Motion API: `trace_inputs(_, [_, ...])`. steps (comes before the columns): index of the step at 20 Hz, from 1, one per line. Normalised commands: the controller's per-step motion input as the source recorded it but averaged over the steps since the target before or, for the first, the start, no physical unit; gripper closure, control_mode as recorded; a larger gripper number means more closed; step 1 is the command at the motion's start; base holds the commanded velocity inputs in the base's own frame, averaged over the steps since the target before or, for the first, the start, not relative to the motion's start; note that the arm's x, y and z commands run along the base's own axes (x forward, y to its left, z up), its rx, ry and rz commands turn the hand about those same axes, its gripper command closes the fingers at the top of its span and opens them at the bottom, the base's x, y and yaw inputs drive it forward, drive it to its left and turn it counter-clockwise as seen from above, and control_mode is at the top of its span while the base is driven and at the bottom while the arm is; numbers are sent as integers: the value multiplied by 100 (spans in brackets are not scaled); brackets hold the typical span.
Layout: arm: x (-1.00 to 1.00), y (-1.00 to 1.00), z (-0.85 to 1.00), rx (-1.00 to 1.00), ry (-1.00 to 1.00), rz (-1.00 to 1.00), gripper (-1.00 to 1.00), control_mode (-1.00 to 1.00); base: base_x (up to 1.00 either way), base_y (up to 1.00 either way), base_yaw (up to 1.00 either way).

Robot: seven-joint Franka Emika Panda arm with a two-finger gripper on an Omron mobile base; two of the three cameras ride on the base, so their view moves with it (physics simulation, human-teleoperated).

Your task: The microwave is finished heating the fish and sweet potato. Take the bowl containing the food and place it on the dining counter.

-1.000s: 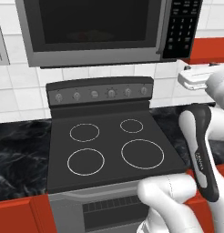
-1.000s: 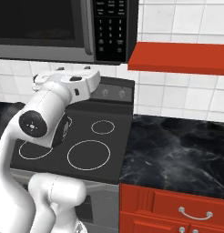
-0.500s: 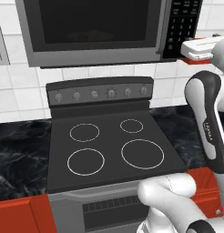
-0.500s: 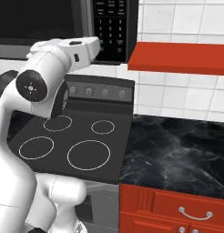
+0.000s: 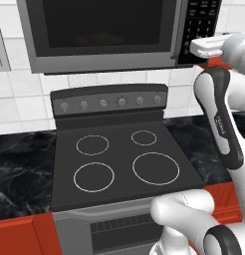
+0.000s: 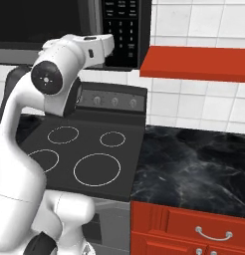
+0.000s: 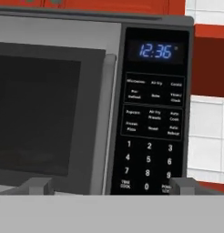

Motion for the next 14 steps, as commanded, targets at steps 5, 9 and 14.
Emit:
trace_inputs(5, [74,0,0,0,1,0,-100,-100,0,0,0])
trace_inputs(9, [76,0,0,0,6,0,-100,-100,0,0,0])
trace_inputs(14, [74,0,0,0,7,0,-100,-100,0,0,0])
